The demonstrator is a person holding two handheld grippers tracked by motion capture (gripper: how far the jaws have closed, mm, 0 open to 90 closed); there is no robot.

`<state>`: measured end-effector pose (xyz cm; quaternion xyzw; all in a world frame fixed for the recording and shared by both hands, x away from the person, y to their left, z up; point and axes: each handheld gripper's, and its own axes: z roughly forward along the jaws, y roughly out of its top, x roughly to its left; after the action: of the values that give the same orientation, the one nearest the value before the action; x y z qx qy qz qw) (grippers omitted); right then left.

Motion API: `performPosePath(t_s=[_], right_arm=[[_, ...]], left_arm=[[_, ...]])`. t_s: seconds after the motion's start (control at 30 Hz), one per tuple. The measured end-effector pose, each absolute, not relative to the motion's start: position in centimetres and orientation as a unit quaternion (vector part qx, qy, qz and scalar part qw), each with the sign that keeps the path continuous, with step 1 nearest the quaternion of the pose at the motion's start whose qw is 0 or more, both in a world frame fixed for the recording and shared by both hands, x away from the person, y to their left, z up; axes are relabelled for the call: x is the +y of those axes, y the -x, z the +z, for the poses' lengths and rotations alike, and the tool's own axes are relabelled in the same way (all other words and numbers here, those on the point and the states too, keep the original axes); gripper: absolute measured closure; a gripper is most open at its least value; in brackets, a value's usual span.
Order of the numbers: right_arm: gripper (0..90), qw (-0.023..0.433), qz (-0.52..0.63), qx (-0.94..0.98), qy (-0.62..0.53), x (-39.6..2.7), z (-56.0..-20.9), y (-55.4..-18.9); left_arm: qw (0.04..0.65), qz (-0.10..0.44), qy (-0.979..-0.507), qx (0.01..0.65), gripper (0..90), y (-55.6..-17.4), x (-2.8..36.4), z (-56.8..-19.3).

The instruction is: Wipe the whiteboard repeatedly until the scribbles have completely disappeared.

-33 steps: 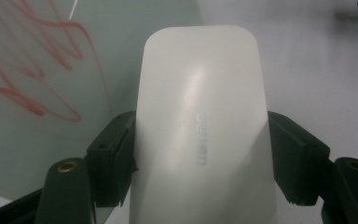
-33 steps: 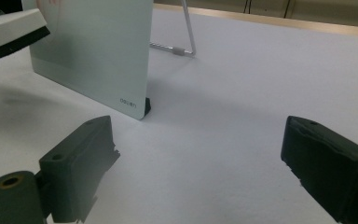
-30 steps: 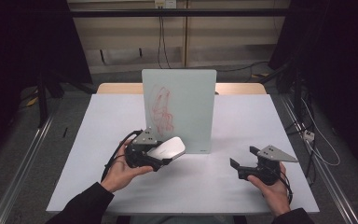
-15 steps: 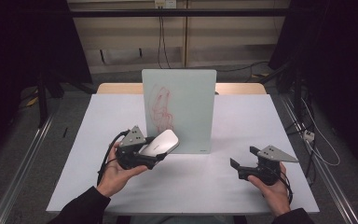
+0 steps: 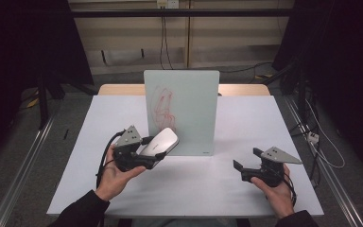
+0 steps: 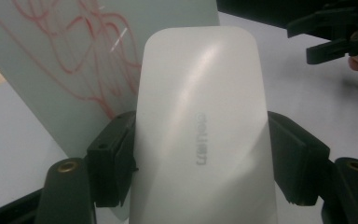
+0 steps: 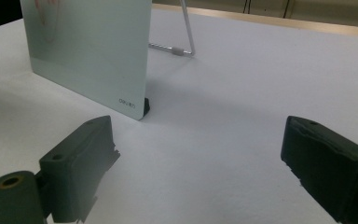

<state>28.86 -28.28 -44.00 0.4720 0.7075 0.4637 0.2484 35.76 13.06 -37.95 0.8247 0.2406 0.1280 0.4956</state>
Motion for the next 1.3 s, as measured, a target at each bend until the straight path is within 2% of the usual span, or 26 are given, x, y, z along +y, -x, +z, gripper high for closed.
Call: performPosePath(t_s=[0.5,1.3], right_arm=[[9.3,0.247,0.462,0.712,-0.467,-28.1,-44.0,-28.8],[9.3,0.245,0.464,0.711,-0.469,-28.2,-44.0,-28.8]], left_arm=[[0.481,0.236,-0.813,0.23,30.9,-35.5,12.6,-37.2],[0.504,0.298,-0.776,0.233,30.9,-38.9,13.1,-32.4]])
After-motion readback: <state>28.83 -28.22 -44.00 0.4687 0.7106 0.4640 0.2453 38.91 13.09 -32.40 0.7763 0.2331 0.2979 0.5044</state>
